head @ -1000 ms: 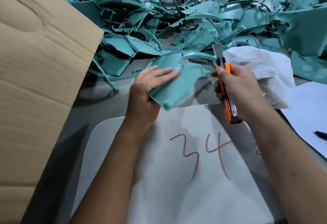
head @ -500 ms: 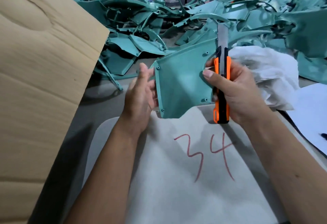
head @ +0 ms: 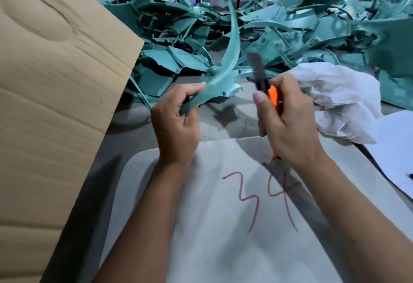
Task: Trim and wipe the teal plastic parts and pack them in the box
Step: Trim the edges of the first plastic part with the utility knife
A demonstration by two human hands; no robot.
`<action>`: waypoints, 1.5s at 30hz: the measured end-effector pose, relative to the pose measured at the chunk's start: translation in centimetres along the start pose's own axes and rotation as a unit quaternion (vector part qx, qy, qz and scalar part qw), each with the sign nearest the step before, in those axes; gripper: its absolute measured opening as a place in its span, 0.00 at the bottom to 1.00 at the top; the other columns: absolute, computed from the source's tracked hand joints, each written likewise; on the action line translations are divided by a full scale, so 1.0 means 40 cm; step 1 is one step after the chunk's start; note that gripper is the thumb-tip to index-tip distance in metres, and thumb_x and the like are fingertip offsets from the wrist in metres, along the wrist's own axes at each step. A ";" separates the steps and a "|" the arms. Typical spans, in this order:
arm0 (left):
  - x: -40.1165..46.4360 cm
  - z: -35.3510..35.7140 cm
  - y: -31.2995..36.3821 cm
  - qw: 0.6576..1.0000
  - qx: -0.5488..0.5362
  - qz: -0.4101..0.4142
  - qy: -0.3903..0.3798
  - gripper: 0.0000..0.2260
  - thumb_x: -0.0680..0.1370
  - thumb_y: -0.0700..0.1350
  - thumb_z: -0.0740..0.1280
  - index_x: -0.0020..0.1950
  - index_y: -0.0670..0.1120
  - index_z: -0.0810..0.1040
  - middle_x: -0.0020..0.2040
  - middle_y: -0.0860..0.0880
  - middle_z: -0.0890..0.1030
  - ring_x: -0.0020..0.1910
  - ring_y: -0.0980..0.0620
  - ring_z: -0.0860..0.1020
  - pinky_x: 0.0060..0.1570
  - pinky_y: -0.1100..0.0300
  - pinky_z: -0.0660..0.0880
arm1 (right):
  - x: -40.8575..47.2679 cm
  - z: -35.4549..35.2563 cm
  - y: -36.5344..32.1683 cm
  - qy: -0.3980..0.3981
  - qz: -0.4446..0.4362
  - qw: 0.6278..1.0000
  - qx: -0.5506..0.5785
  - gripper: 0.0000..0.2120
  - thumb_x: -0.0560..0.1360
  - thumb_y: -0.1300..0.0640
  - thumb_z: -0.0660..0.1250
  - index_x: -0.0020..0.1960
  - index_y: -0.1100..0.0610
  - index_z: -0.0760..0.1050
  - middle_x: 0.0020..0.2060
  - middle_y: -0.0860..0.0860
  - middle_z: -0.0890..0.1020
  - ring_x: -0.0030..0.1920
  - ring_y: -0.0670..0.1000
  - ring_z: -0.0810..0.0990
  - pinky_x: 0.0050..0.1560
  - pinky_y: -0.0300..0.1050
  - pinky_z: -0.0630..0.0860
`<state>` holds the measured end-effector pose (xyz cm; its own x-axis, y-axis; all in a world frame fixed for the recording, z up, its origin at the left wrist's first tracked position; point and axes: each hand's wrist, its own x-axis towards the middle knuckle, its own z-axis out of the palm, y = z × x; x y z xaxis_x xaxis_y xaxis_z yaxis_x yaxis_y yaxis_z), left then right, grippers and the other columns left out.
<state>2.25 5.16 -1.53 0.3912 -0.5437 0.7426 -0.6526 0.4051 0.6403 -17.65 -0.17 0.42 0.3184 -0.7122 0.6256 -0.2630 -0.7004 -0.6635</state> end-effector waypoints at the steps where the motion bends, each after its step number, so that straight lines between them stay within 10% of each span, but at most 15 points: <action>1: -0.001 0.001 -0.005 1.000 0.012 0.006 -0.007 0.16 0.72 0.24 0.67 0.53 0.41 0.84 0.48 0.49 0.86 0.50 0.52 0.84 0.50 0.51 0.81 | -0.004 0.009 -0.009 -0.019 -0.028 0.999 -0.011 0.10 0.85 0.49 0.63 0.51 0.56 0.69 0.32 0.54 0.78 0.30 0.56 0.78 0.31 0.58 0.74; 13: -0.002 0.011 0.030 0.988 -0.115 -0.054 -0.089 0.18 0.74 0.28 0.72 0.43 0.53 0.78 0.38 0.63 0.80 0.37 0.63 0.77 0.41 0.70 0.72 | 0.026 -0.028 0.063 0.082 0.093 0.990 -0.075 0.08 0.84 0.50 0.66 0.48 0.54 0.74 0.34 0.54 0.82 0.29 0.49 0.80 0.28 0.39 0.74; 16: -0.005 0.019 0.025 0.982 -0.138 -0.085 -0.094 0.13 0.74 0.30 0.73 0.40 0.47 0.78 0.34 0.51 0.78 0.32 0.49 0.73 0.34 0.59 0.70 | 0.028 -0.040 0.067 0.125 0.073 0.984 -0.100 0.10 0.84 0.49 0.65 0.50 0.55 0.75 0.34 0.53 0.81 0.30 0.53 0.80 0.31 0.45 0.77; 18: -0.007 0.022 0.020 0.978 -0.158 -0.100 -0.092 0.07 0.74 0.30 0.73 0.40 0.37 0.77 0.35 0.36 0.77 0.33 0.37 0.72 0.33 0.46 0.72 | 0.021 -0.029 0.041 0.088 -0.024 0.992 -0.081 0.10 0.85 0.50 0.65 0.52 0.57 0.76 0.33 0.52 0.79 0.29 0.49 0.77 0.30 0.41 0.73; 21: -0.007 0.022 0.015 0.967 -0.191 -0.143 -0.086 0.06 0.73 0.30 0.73 0.43 0.31 0.76 0.38 0.34 0.77 0.36 0.44 0.75 0.37 0.39 0.76 | 0.009 0.000 0.017 -0.009 -0.097 0.994 -0.055 0.13 0.84 0.50 0.66 0.51 0.61 0.77 0.33 0.53 0.78 0.32 0.53 0.78 0.34 0.51 0.74; 24: -0.004 0.010 0.005 0.949 -0.235 -0.175 -0.114 0.06 0.72 0.31 0.73 0.45 0.32 0.78 0.40 0.38 0.81 0.41 0.45 0.78 0.46 0.38 0.79 | 0.013 -0.009 0.032 -0.009 -0.070 0.996 -0.046 0.13 0.84 0.50 0.67 0.53 0.61 0.79 0.34 0.54 0.79 0.32 0.55 0.79 0.34 0.55 0.76; 29: 0.018 -0.049 -0.027 0.914 -0.312 -0.225 -0.127 0.10 0.69 0.31 0.73 0.45 0.44 0.84 0.42 0.47 0.84 0.44 0.46 0.80 0.48 0.51 0.81 | 0.029 -0.055 0.072 0.073 0.001 0.996 -0.050 0.08 0.83 0.49 0.67 0.50 0.53 0.77 0.32 0.55 0.80 0.28 0.47 0.79 0.29 0.33 0.74; 33: 0.017 -0.072 -0.037 0.906 -0.311 -0.222 -0.183 0.14 0.68 0.32 0.75 0.48 0.47 0.88 0.46 0.49 0.87 0.45 0.50 0.84 0.51 0.53 0.83 | 0.039 -0.077 0.113 0.088 0.064 0.990 -0.093 0.13 0.82 0.45 0.66 0.49 0.55 0.79 0.32 0.52 0.81 0.30 0.54 0.80 0.34 0.57 0.79; 45: 0.034 -0.135 -0.071 0.900 -0.342 -0.233 -0.138 0.16 0.67 0.36 0.78 0.52 0.50 0.88 0.51 0.51 0.87 0.51 0.53 0.85 0.52 0.57 0.81 | 0.055 -0.117 0.167 0.114 0.133 0.963 -0.203 0.13 0.82 0.46 0.68 0.49 0.55 0.80 0.37 0.53 0.83 0.37 0.54 0.78 0.40 0.48 0.72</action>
<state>8.13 7.23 -1.31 0.2813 -0.8954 0.3453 0.1292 0.3918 0.9109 -22.99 -6.62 -0.72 -0.0060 -0.8283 0.5602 -0.6566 -0.4192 -0.6270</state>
